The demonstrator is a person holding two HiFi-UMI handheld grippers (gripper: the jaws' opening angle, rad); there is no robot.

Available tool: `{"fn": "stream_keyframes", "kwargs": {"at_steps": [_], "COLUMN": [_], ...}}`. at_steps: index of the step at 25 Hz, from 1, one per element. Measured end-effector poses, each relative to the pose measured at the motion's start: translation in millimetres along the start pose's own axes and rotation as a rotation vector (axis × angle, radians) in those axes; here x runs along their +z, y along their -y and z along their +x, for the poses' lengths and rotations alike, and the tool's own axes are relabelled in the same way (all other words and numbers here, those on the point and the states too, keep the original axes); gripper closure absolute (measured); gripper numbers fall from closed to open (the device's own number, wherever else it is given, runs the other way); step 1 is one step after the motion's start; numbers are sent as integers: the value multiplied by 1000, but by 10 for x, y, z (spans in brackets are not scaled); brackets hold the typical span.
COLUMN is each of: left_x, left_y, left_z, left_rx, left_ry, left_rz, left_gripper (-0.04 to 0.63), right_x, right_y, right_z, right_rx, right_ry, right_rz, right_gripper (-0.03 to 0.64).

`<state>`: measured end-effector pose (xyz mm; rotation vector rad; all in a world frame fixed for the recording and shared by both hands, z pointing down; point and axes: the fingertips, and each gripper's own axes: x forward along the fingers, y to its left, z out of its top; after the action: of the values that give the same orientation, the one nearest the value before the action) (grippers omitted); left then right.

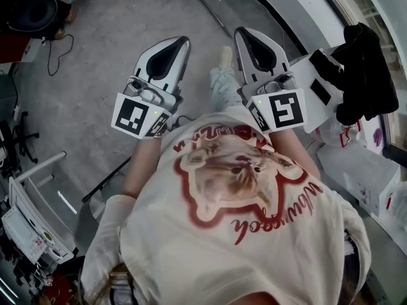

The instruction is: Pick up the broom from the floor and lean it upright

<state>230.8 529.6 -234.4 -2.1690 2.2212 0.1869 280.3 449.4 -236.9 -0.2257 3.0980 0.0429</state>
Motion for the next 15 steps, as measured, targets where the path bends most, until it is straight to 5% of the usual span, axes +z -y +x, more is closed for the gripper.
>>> {"fn": "stream_keyframes", "kwargs": {"at_steps": [8, 15], "left_x": [-166, -240], "left_y": [-846, -1598], "left_z": [661, 1881], "left_rx": [41, 35], "left_ry": [-29, -34], "left_rz": [-8, 3], "left_gripper": [577, 577], "right_x": [-164, -249], "right_y": [605, 1772], "right_z": [990, 1975], "right_rx": [11, -8], "right_ry": [18, -4], "right_rz": [36, 53], "right_gripper": [592, 592]}}
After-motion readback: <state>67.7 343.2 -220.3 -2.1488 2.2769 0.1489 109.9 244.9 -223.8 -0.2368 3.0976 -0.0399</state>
